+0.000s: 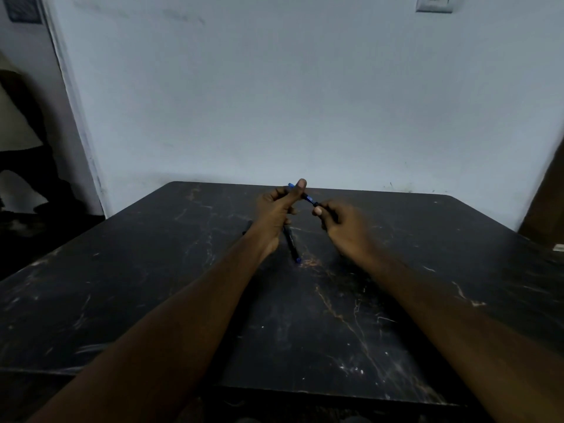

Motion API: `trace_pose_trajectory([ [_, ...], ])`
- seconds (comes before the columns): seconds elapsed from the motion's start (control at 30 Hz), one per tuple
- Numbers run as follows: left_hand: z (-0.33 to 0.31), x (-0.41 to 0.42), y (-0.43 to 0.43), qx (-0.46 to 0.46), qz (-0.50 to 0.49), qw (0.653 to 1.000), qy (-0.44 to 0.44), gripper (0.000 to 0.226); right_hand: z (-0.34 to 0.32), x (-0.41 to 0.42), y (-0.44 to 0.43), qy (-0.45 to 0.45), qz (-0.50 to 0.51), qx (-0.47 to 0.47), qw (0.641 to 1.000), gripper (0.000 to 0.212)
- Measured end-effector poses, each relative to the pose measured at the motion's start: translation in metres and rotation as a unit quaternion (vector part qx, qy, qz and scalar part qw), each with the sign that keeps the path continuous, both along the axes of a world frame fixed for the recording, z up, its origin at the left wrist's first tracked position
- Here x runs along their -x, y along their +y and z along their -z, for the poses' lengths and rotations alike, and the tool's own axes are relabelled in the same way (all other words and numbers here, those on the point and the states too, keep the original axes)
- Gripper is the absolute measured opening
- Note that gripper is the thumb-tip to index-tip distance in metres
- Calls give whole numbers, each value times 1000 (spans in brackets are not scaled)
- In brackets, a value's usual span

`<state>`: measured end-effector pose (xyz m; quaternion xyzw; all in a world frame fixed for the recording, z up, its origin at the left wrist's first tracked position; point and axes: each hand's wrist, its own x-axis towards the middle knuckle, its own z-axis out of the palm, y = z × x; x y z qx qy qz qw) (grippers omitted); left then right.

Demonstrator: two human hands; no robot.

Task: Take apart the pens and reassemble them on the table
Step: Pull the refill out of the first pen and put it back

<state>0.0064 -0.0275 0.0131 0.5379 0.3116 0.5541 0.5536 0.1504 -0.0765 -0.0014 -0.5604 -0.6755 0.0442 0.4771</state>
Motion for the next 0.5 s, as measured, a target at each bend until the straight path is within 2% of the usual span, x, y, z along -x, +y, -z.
trace_pose_trajectory([
  [0.17,-3,3,4,14,-23,999,-21,27,1,-2,0,-11,2,-19,1000,21],
  [0.27,-3,6,7,5,-38,999,-10,26,2,-2,-1,-50,-10,-45,998,25],
  [0.37,-5,9,9,14,-67,998,-11,25,3,-4,0,-64,-16,-61,996,17],
  [0.5,-10,19,16,33,-119,992,-34,39,5,-8,4,-57,-8,-59,997,12],
])
